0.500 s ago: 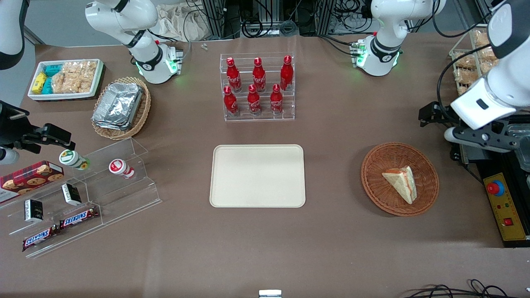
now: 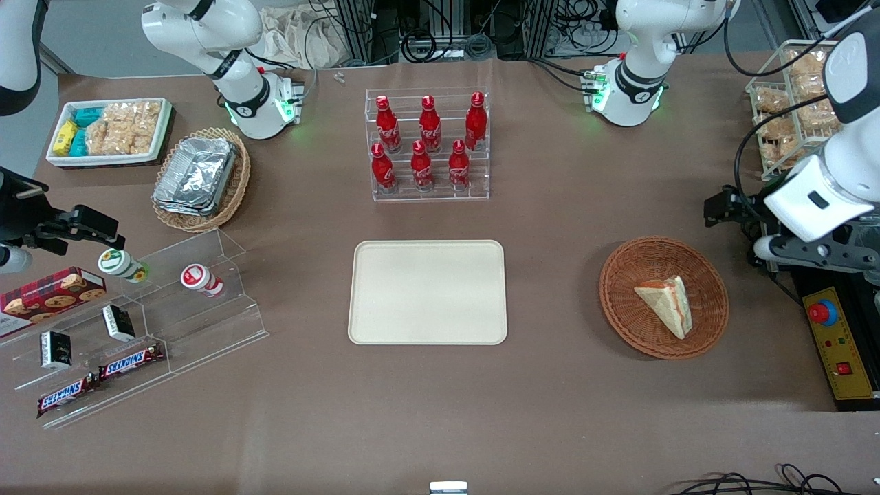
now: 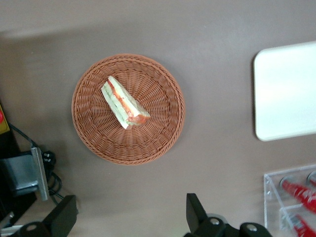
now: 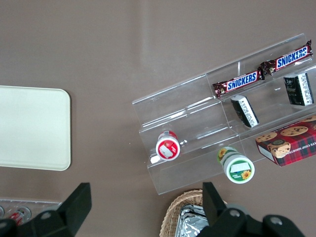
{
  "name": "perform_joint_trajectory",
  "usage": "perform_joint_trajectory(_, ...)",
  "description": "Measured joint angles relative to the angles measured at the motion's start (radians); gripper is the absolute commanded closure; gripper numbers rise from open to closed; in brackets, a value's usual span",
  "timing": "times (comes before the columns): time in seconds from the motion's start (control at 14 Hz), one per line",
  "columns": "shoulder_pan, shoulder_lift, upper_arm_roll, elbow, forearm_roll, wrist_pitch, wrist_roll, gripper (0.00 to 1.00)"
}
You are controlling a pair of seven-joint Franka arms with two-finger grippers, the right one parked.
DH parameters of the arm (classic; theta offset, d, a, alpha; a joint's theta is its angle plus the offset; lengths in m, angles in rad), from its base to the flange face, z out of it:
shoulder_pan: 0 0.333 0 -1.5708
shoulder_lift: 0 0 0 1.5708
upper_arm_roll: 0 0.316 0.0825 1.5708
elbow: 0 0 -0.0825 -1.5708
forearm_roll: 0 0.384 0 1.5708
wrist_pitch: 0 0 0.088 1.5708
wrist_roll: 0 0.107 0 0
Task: Place sandwich from basket to tray
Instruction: 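Move the left gripper over the sandwich in the wicker basket, then lower the open left gripper around the triangular sandwich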
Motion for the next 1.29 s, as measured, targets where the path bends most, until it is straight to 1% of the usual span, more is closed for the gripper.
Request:
perform_joint_trajectory(0.07, -0.002, 0.019, -0.001, 0.008, 0.008, 0.0, -0.057, 0.0)
perform_joint_trajectory(0.21, -0.005, 0.052, -0.005, -0.004, 0.051, 0.018, -0.143, 0.0)
perform_joint_trajectory(0.36, -0.005, 0.073, -0.004, -0.065, 0.07, 0.12, -0.265, 0.0)
perform_joint_trajectory(0.57, -0.001, 0.093, -0.001, -0.182, 0.077, 0.3, -0.542, 0.0)
perform_joint_trajectory(0.64, -0.001, 0.104, 0.0, -0.213, 0.079, 0.347, -0.606, 0.0)
perform_joint_trajectory(0.79, -0.001, 0.135, -0.001, -0.254, 0.094, 0.396, -0.671, 0.0)
perform_joint_trajectory(0.93, -0.001, 0.159, 0.0, -0.282, 0.109, 0.447, -0.696, 0.0)
perform_joint_trajectory(1.14, 0.0, 0.192, 0.001, -0.307, 0.111, 0.537, -0.768, 0.0)
perform_joint_trajectory(1.29, 0.0, 0.218, 0.001, -0.311, 0.112, 0.564, -0.792, 0.0)
